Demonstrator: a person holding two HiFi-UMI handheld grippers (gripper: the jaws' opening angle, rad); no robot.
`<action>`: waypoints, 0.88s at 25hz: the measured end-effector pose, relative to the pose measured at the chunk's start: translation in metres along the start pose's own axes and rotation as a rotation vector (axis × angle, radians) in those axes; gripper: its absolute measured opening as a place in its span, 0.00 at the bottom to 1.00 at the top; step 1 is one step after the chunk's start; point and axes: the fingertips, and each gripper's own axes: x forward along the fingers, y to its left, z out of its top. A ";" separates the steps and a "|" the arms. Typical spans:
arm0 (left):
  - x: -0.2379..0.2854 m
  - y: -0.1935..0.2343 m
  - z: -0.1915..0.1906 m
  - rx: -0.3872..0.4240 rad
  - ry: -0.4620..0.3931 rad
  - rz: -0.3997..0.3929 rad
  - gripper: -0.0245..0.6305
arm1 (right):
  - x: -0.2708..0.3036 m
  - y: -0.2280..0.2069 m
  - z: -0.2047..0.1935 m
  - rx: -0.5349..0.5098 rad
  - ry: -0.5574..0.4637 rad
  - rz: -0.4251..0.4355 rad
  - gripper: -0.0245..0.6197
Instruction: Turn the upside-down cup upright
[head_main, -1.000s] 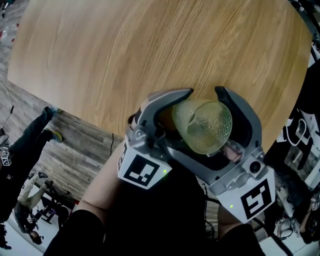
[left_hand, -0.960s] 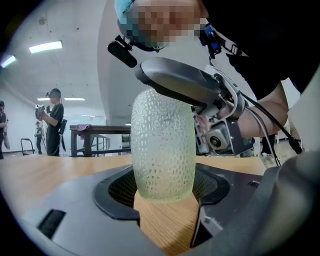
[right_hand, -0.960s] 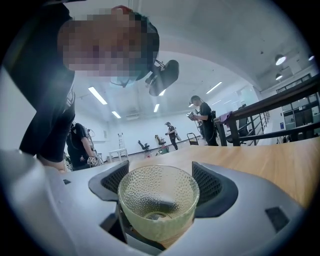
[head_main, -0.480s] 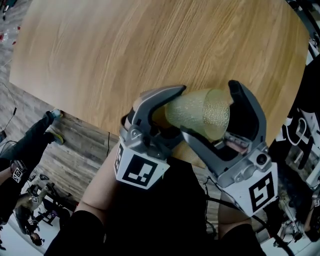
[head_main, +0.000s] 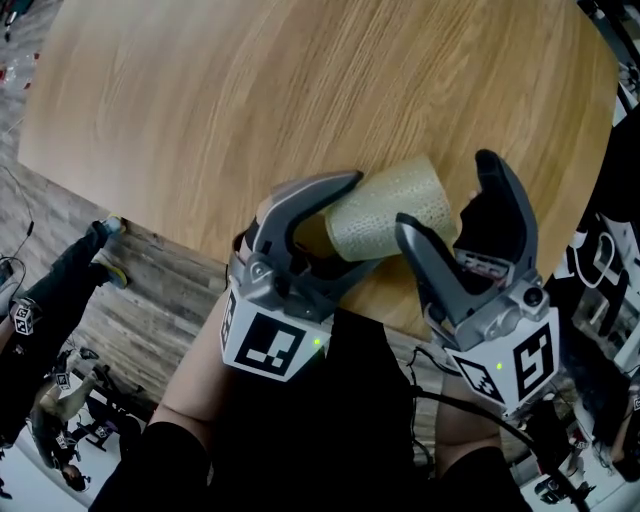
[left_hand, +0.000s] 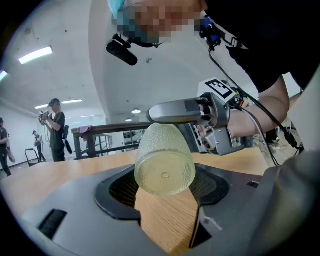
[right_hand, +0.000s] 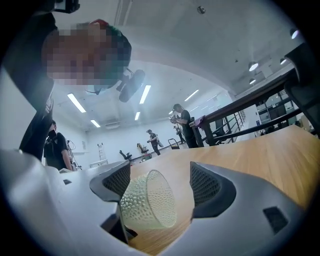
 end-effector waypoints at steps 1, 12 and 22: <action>-0.001 0.000 0.000 0.002 -0.001 0.001 0.50 | -0.001 -0.001 -0.001 -0.005 -0.003 -0.011 0.63; -0.006 -0.001 -0.006 -0.004 0.021 0.011 0.48 | 0.005 -0.008 -0.029 -0.125 0.098 -0.109 0.09; -0.006 -0.002 -0.018 -0.019 0.059 -0.008 0.47 | 0.008 -0.022 -0.058 -0.075 0.182 -0.148 0.06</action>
